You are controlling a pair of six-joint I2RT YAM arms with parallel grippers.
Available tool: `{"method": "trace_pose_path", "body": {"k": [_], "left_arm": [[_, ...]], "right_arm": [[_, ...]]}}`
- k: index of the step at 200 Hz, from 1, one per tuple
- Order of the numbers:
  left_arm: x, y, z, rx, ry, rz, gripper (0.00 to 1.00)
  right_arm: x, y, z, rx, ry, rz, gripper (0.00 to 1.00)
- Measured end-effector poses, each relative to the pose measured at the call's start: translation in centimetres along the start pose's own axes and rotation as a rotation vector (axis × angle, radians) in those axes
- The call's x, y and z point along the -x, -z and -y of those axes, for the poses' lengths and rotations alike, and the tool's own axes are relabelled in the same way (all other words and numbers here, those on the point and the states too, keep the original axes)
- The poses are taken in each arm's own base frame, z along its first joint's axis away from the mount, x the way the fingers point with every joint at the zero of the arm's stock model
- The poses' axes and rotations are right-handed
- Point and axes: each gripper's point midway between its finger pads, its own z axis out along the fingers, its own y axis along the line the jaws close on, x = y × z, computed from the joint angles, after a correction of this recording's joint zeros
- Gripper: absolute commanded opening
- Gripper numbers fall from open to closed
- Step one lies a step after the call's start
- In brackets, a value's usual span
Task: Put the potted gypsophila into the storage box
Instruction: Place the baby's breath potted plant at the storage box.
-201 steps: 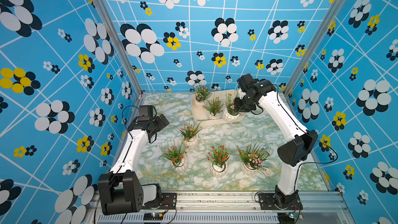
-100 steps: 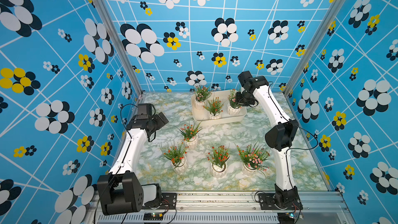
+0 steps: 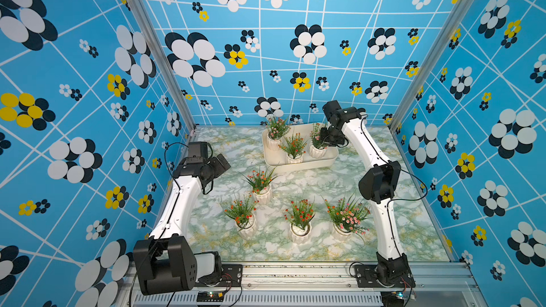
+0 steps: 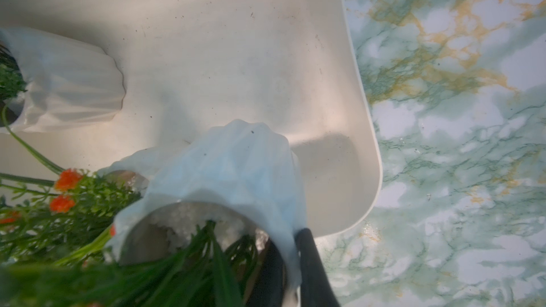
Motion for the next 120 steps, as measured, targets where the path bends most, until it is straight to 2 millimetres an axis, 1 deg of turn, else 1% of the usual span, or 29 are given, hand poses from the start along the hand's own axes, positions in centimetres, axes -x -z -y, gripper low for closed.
{"method": "trace_pose_path", "body": {"k": [40,71,120], "left_arm": [[0.0,0.0,0.0,0.002,0.0,0.001,1.0],[0.0,0.0,-0.1,0.003,0.0,0.002,0.99],[0.0,0.0,-0.1,0.003,0.003,0.002,0.99]], "right_arm": [[-0.9,-2.0,0.1,-0.009,-0.006,-0.036,0.02],[-1.3,-2.8,0.0,-0.009,-0.009,-0.048,0.02],[-1.6,-3.5,-1.6,0.017,0.0,-0.042,0.03]]}}
